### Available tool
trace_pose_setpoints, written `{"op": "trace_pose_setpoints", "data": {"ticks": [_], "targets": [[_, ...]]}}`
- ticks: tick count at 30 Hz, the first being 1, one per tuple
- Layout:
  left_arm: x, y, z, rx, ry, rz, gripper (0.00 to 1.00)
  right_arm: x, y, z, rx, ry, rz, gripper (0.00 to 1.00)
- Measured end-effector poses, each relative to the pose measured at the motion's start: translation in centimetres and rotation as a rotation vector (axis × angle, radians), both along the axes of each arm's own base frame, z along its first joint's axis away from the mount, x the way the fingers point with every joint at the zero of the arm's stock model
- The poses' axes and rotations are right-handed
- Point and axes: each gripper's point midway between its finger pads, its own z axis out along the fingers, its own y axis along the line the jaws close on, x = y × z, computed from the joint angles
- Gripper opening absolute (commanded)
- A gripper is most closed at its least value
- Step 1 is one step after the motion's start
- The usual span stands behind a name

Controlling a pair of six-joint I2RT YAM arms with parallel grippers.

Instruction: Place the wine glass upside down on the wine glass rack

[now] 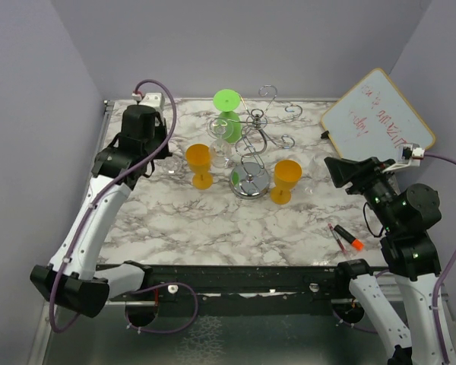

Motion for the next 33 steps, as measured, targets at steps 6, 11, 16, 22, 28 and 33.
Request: {"op": "trace_pose_setpoints", "data": {"ticks": [6,11,16,22,28,33], "targets": [[-1.2,0.5,9.6,-0.126,-0.258,0.039,0.00,0.4,1.0,0.4,0.025,-0.003,0.053,0.62],[-2.9,0.7,17.2,-0.264,-0.473,0.048,0.00,1.2,2.1,1.1,0.060,-0.010,0.109,0.64],[-4.1,0.4,22.6,-0.390,-0.638,0.032,0.00,2.0,3.6,2.8,0.106,-0.048,0.187,0.64],[-3.8,-1.4,28.2,-0.585,-0.804,-0.040,0.00,4.5,5.4,5.6,0.181,-0.092,0.283,0.69],[-2.6,-5.4,31.1,-0.793,-0.857,-0.215,0.00,6.5,6.3,7.3,0.312,-0.071,0.320,0.72],[-1.2,-9.4,31.7,-0.968,-0.811,-0.344,0.00,7.4,6.4,9.4,0.408,-0.078,0.327,0.74]]}}
